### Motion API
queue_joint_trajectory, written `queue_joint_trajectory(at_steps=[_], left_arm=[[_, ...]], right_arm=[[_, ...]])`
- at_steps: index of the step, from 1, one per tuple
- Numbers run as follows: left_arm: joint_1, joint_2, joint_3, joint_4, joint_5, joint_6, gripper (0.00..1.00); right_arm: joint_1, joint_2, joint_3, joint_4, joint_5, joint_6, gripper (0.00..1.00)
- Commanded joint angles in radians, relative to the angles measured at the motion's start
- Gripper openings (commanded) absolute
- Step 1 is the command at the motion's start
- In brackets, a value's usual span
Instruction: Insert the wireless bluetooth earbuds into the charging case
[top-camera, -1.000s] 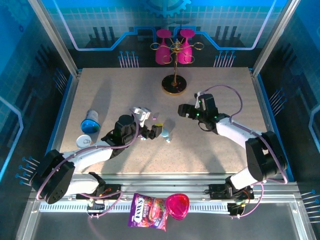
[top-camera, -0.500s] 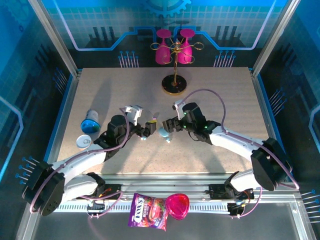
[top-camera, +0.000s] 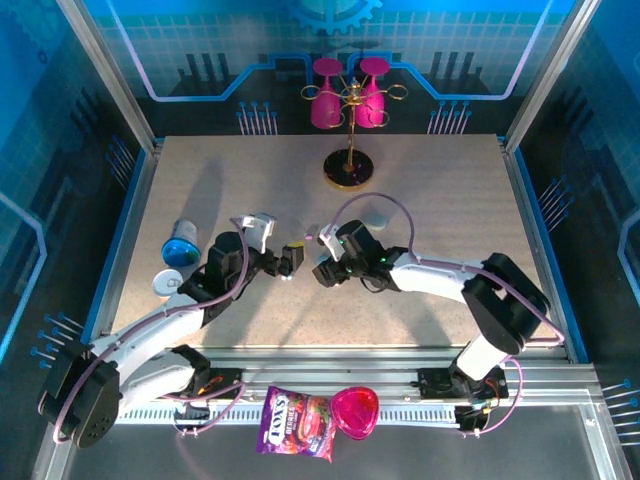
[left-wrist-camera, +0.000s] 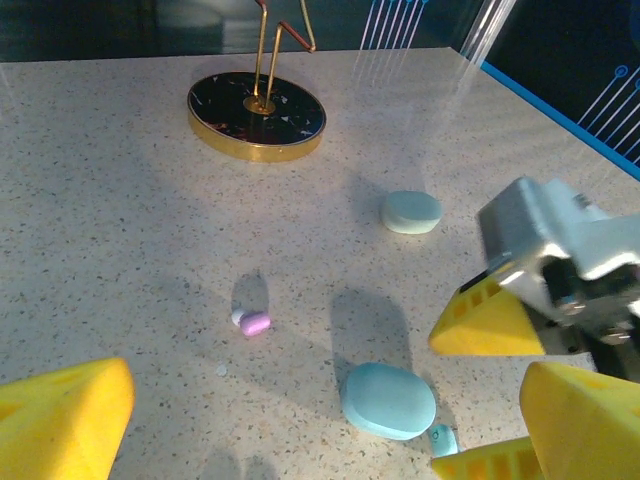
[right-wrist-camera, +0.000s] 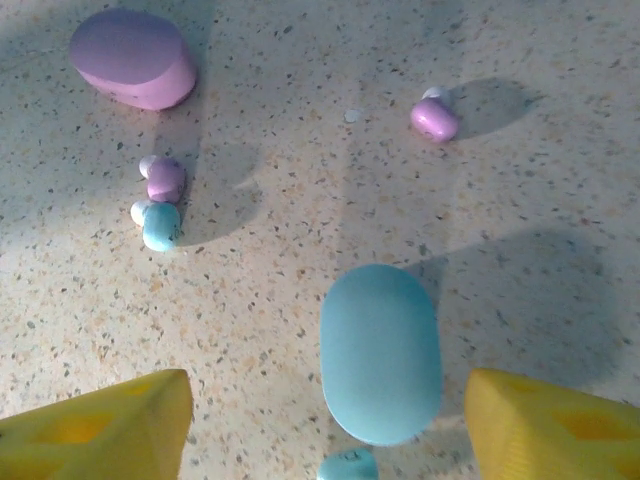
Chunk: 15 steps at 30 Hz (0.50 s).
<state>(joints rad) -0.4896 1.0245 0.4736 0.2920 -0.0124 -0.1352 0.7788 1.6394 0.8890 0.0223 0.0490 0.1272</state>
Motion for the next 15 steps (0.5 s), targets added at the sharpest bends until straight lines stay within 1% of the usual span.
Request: queue_joint_trajectory(at_steps=[1,4,7,10,15], left_arm=[[0.010,-0.035,-0.019,-0.029,-0.027,-0.024,0.99],[0.010,-0.058,-0.026,-0.040,-0.034,-0.020,0.99],[0.011,-0.083,-0.034,-0.057,-0.044,-0.014,0.99],[0.013,-0.101,-0.041,-0.062,-0.049,-0.014,0.99],[0.013,-0.098,-0.037,-0.062,-0.041,-0.018,0.99]], right_arm=[[0.012,0.057,0.057,-0.015,0.014,-0.030,0.68],[0.009,0.103,0.088,-0.035,0.034,-0.020,0.67],[0.001,0.126,0.099,-0.043,0.037,-0.003,0.69],[-0.007,0.133,0.096,-0.052,0.050,0.013,0.71],[-0.025,0.133,0.068,-0.042,0.042,0.019,0.71]])
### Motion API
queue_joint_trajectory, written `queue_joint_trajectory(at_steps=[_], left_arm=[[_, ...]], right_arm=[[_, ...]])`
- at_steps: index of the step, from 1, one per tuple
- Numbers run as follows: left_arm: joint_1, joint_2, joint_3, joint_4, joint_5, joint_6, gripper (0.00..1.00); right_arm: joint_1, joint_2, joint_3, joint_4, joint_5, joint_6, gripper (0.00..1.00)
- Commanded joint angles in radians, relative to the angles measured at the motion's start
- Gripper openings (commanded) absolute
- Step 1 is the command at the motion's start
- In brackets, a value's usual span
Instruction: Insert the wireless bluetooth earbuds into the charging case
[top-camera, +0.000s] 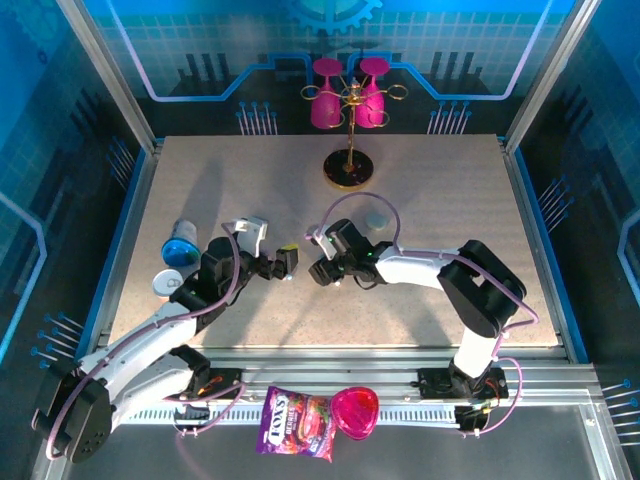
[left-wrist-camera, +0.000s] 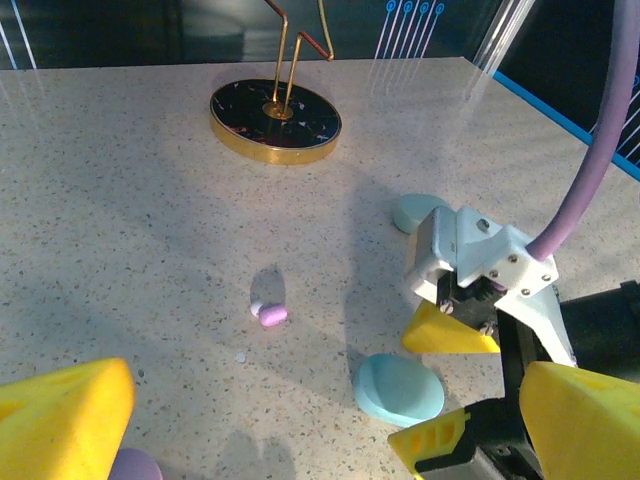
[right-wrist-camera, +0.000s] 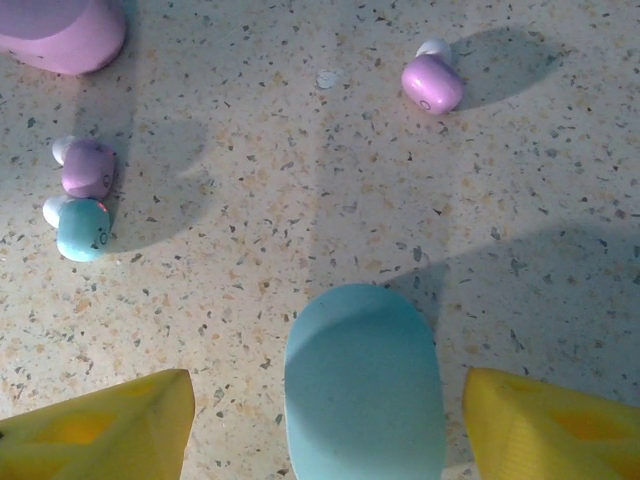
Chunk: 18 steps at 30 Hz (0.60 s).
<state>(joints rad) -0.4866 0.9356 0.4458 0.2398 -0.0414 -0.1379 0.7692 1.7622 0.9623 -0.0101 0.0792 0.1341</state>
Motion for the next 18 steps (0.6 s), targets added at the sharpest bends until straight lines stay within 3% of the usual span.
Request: queue_joint_trajectory(at_steps=[1,18], left_arm=[[0.010,-0.007,-0.009,-0.010,-0.011,-0.016,0.99],[0.010,0.011,0.004,0.004,0.003,-0.022,0.99]], right_arm=[[-0.017,0.014,-0.010,-0.010,0.007,0.011,0.71],[-0.025,0.058,-0.005,-0.019,0.040,-0.016,0.62]])
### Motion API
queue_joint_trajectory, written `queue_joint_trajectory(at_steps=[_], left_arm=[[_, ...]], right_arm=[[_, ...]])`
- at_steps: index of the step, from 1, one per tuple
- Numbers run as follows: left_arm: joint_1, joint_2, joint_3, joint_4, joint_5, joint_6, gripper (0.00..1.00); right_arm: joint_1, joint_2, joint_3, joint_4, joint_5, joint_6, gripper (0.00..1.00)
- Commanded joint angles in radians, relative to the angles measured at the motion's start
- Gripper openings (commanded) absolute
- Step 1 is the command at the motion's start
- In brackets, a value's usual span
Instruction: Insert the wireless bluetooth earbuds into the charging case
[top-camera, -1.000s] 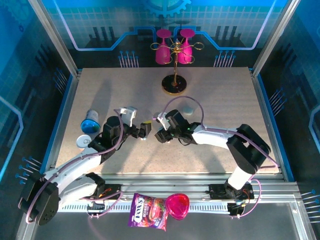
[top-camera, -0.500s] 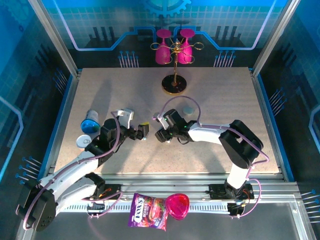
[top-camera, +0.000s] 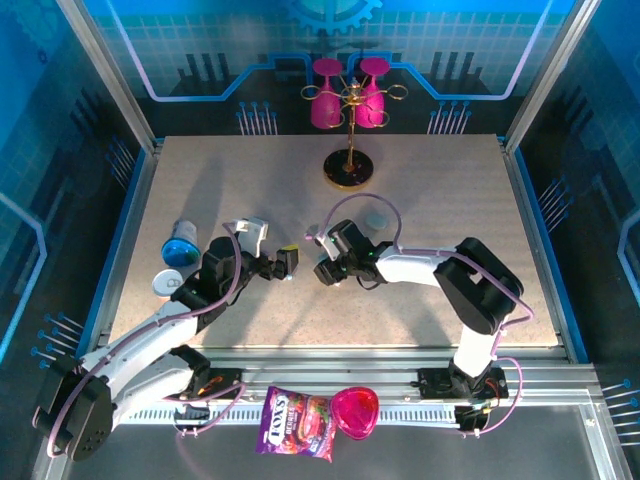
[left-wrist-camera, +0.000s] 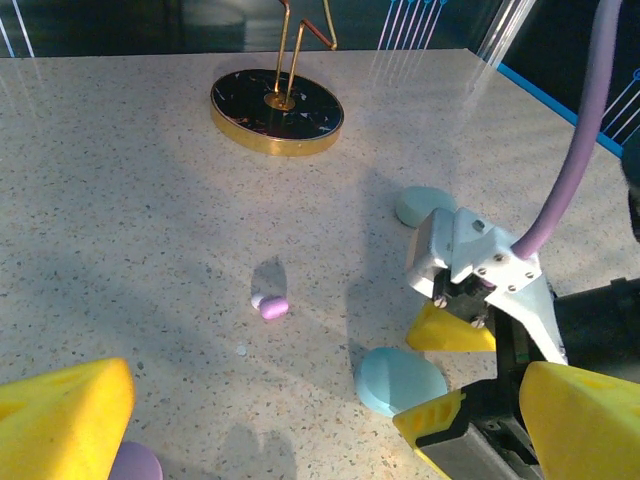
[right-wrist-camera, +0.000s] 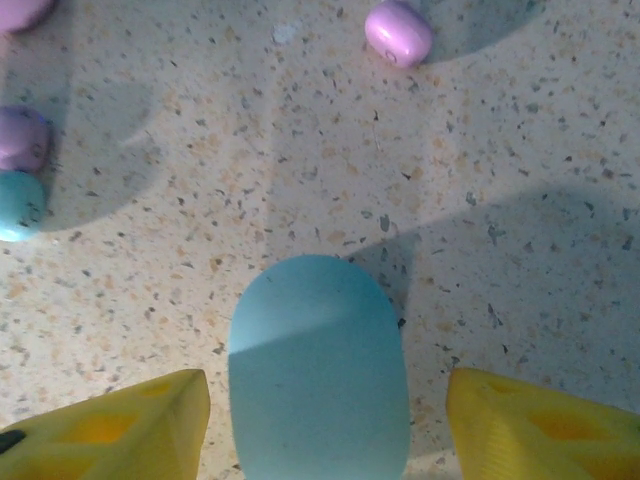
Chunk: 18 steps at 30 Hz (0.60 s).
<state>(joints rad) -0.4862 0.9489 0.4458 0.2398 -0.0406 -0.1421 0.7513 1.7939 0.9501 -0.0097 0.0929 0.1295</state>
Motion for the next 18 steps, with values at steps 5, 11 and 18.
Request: queue_joint_trajectory(at_steps=[5,11,18], left_arm=[[0.009,-0.002,0.004,0.000,0.001,-0.017,0.99],[0.010,0.003,0.010,-0.003,-0.001,-0.012,0.99],[0.009,0.014,0.018,0.002,0.006,-0.013,0.99]], right_arm=[[-0.008,0.040,0.008,-0.018,0.035,-0.017,0.57],[-0.007,0.023,-0.006,-0.019,0.037,-0.022,0.53],[-0.007,-0.013,-0.031,-0.017,0.028,-0.031,0.46]])
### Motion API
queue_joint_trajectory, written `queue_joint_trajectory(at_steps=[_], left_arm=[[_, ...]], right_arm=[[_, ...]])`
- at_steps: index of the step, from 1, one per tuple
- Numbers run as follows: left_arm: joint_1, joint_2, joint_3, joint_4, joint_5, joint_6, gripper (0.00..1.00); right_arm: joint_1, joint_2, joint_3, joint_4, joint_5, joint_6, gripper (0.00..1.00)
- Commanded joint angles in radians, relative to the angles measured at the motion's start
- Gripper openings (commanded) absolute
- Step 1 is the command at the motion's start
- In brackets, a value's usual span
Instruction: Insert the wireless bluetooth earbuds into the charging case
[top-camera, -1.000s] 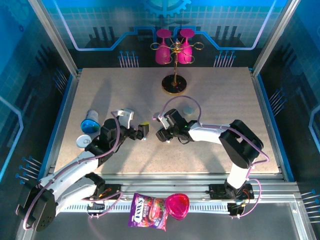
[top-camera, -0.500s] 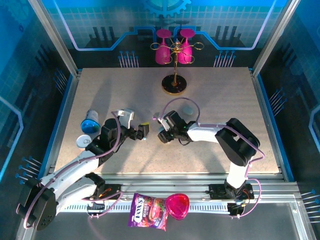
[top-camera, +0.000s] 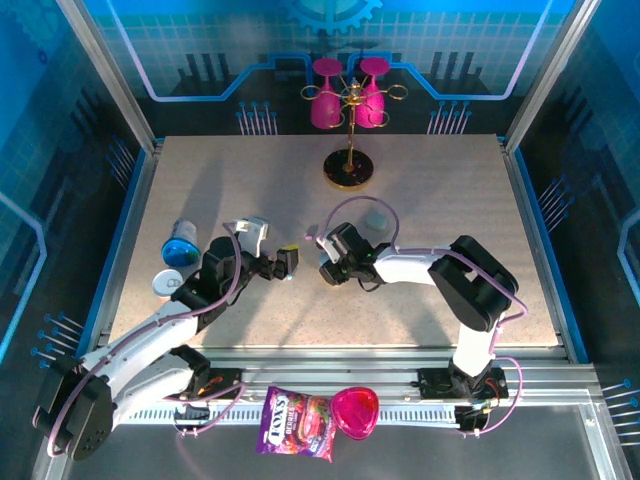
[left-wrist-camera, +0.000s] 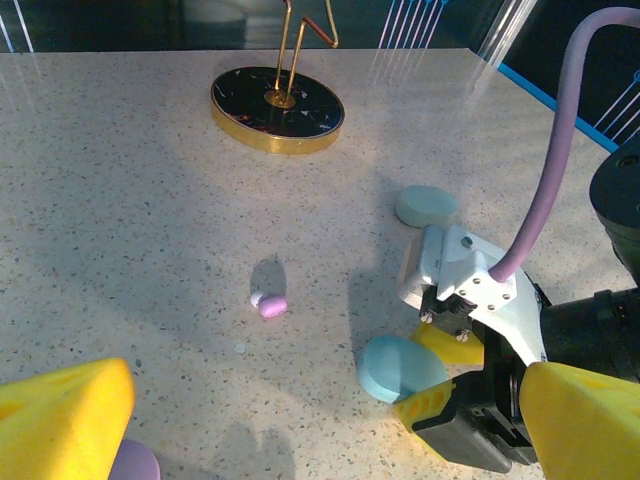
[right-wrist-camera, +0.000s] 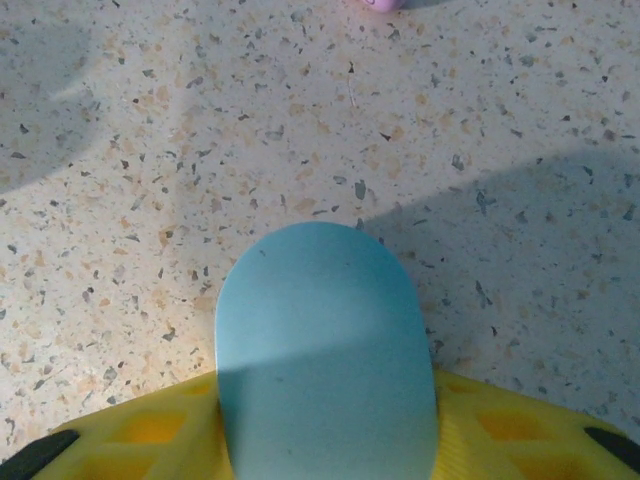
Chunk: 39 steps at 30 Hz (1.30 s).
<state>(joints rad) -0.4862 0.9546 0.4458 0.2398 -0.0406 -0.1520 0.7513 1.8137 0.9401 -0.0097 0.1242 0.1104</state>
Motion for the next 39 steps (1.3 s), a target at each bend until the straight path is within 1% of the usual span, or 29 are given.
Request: queue_joint_trajectory(at_steps=[1,2,4,8,16,22,27,31,34,37,39], left_arm=[[0.009,0.012,0.019,0.004,0.008,-0.001,0.99],[0.010,0.014,0.021,0.005,0.011,-0.002,0.99],[0.010,0.019,0.025,0.010,0.015,-0.003,0.99],[0.010,0.024,0.030,0.013,0.020,-0.001,0.99],[0.009,0.037,0.033,0.023,0.026,-0.002,0.99],[0.009,0.039,0.032,0.032,0.035,-0.001,0.99],[0.010,0.028,0.027,0.036,0.047,0.017,0.99],[0.010,0.024,0.018,0.056,0.067,0.041,0.99],[0.011,0.023,0.012,0.084,0.110,0.068,0.99],[0.008,0.030,0.008,0.148,0.209,0.109,1.00],[0.006,0.045,0.012,0.202,0.310,0.138,0.99]], right_arm=[[-0.008,-0.040,-0.027,-0.009,-0.011,-0.012,0.47],[-0.008,-0.043,-0.033,0.000,-0.018,-0.011,0.49],[-0.012,-0.046,-0.039,0.004,-0.020,-0.008,0.56],[-0.022,-0.049,-0.055,0.006,-0.017,-0.002,0.57],[-0.028,-0.053,-0.091,0.017,-0.033,0.008,0.48],[-0.028,-0.048,-0.084,0.028,-0.047,0.008,0.31],[-0.030,-0.095,-0.096,0.027,-0.052,0.000,0.29],[-0.036,-0.150,-0.119,0.030,-0.076,-0.009,0.29],[-0.046,-0.215,-0.139,0.021,-0.108,-0.020,0.29],[-0.059,-0.299,-0.152,-0.014,-0.151,-0.040,0.29],[-0.073,-0.373,-0.156,-0.062,-0.190,-0.060,0.29]])
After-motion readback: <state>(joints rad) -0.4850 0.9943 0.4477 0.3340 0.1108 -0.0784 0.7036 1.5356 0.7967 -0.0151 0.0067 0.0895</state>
